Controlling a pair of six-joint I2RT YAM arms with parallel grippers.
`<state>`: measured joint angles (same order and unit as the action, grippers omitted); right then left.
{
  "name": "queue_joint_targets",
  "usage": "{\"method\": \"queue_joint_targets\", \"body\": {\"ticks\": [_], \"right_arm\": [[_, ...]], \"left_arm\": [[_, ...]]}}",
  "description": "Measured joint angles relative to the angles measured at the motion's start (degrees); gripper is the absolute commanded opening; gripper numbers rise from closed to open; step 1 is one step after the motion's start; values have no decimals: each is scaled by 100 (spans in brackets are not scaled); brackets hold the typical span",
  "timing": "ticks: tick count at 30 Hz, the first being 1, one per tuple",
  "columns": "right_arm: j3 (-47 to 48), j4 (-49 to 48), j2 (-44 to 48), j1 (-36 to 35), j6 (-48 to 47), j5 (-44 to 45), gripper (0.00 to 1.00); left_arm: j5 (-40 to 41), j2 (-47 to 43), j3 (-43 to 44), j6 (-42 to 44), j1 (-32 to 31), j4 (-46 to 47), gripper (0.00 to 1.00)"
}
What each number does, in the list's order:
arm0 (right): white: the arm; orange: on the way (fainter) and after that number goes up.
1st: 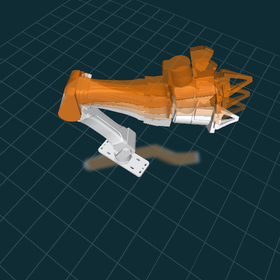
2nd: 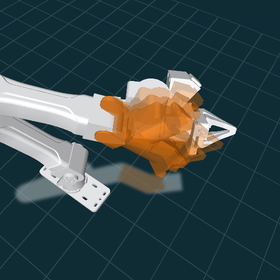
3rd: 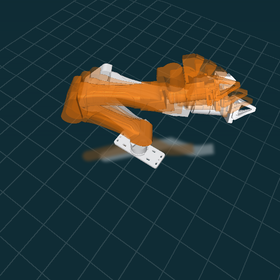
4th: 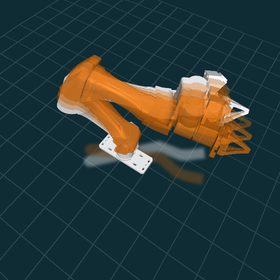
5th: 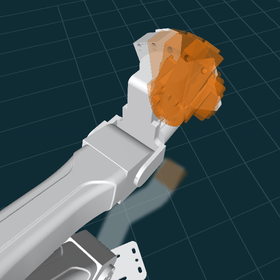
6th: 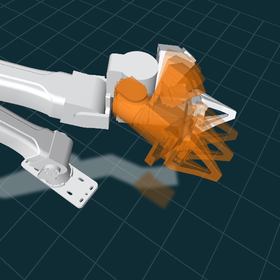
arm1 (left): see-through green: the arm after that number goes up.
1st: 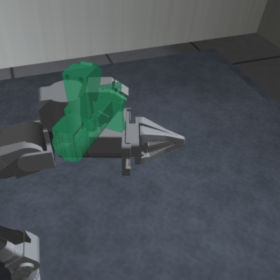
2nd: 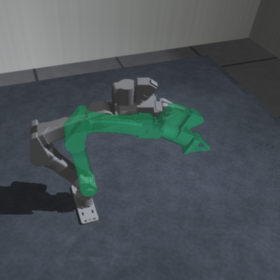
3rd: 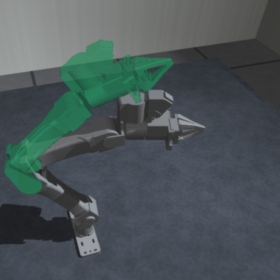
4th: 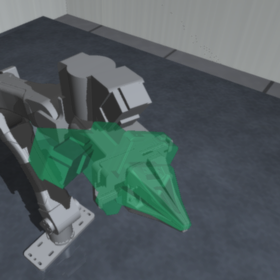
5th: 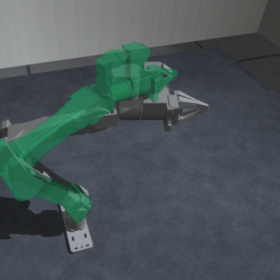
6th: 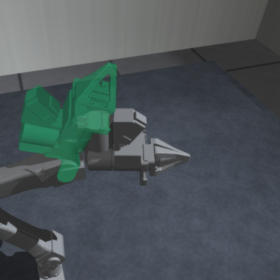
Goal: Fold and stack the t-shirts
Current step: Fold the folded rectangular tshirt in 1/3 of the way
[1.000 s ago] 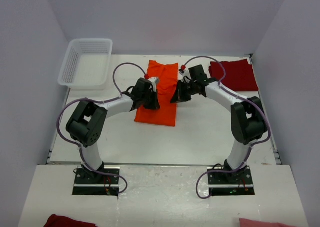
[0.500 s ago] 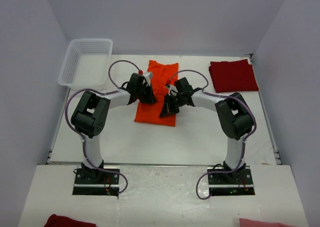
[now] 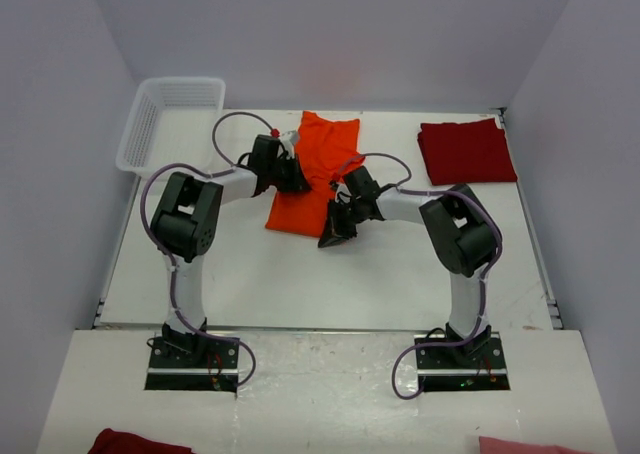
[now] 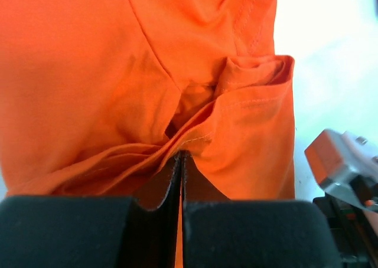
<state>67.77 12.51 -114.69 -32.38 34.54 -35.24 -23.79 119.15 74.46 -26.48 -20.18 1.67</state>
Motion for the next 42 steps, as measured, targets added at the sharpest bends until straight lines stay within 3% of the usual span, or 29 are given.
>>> {"method": "queue_joint_targets", "body": {"ticks": [11, 18, 23, 27, 35, 42], "right_arm": [[-238, -129, 39, -22, 175, 127, 0], [-433, 232, 986, -74, 24, 278, 0], [125, 566, 1303, -70, -146, 393, 0], [811, 782, 994, -50, -251, 481, 0], [2262, 1169, -664, 55, -393, 570, 0], [2837, 1659, -1480, 166, -494, 586, 0]], "left_arm": [[-352, 299, 417, -66, 269, 96, 0], [-417, 317, 243, -98, 267, 251, 0], [-437, 378, 243, -98, 267, 328, 0], [-455, 380, 238, -105, 267, 345, 0], [-507, 326, -28, -149, 280, 612, 0], [-498, 238, -118, -140, 282, 592, 0]]}}
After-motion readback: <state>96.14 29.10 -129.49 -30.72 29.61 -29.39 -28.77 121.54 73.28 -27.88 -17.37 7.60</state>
